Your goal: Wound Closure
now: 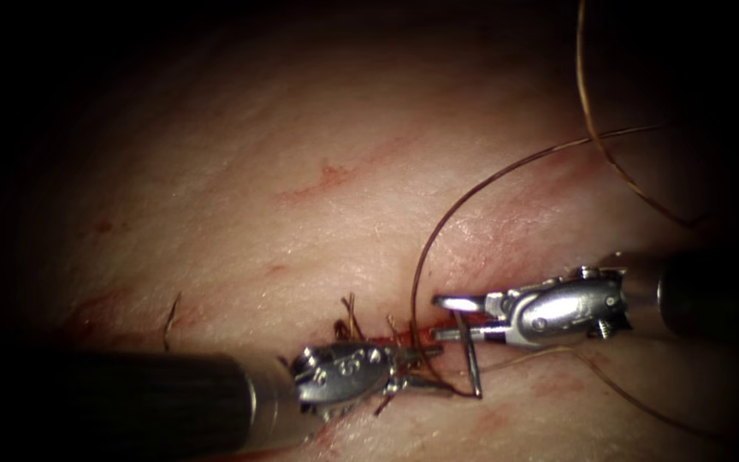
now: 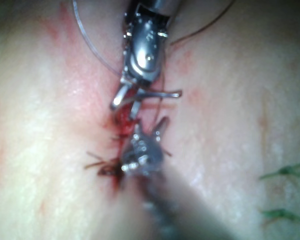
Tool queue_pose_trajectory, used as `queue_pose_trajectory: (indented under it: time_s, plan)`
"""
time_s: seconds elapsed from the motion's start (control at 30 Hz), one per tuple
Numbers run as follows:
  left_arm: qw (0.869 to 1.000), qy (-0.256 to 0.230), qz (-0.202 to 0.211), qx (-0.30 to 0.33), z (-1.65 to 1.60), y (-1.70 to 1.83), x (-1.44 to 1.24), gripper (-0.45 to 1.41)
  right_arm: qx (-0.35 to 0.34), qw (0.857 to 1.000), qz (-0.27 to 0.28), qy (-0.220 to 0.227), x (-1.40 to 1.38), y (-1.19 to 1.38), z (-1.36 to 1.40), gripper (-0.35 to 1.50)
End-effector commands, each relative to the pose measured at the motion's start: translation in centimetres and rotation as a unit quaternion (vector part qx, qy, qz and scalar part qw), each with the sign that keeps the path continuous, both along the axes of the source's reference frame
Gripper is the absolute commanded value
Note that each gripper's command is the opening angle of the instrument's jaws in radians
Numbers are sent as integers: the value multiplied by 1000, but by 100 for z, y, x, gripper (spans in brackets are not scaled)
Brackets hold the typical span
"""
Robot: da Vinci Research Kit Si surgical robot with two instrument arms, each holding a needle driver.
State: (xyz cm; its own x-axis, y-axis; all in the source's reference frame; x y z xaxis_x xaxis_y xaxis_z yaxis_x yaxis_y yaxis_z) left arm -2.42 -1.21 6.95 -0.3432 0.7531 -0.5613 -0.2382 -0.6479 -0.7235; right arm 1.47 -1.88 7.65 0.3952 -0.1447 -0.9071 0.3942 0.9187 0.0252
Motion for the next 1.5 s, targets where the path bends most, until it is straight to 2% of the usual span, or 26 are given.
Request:
queue_pose_trajectory:
  time_s: [0.03,0.17,0.27,0.47,0.57,0.8,1.1,1.23,1.33,1.5]
  plan:
    - [1000,0,0,1,5,-6,-5,37,0,1000,-5,0,4,-11,6,-35]
    - [1000,0,0,1,5,-6,-5,37,8,1000,-8,-5,2,-16,8,-35]
    - [1000,0,0,1,5,-6,-5,37,6,1000,2,-9,3,-5,3,-35]
    - [1000,1,-2,1,5,-6,-8,37,29,998,53,2,12,58,-58,-35]
    - [1000,2,-3,1,4,-8,-10,37,36,998,57,2,23,75,-71,-35]
    - [1000,2,-4,4,4,-8,-10,37,77,995,65,-11,32,81,-56,-35]
    - [1000,5,-7,1,7,-12,-13,37,127,990,60,-9,36,105,-44,-35]
    - [1000,4,-6,2,7,-12,-14,37,174,982,77,-14,35,126,-34,-35]
    - [1000,5,-6,1,7,-13,-14,37,189,979,83,-9,36,129,-34,-35]
    - [1000,5,-6,1,10,-15,-16,37,255,962,94,-23,41,138,-39,-35]
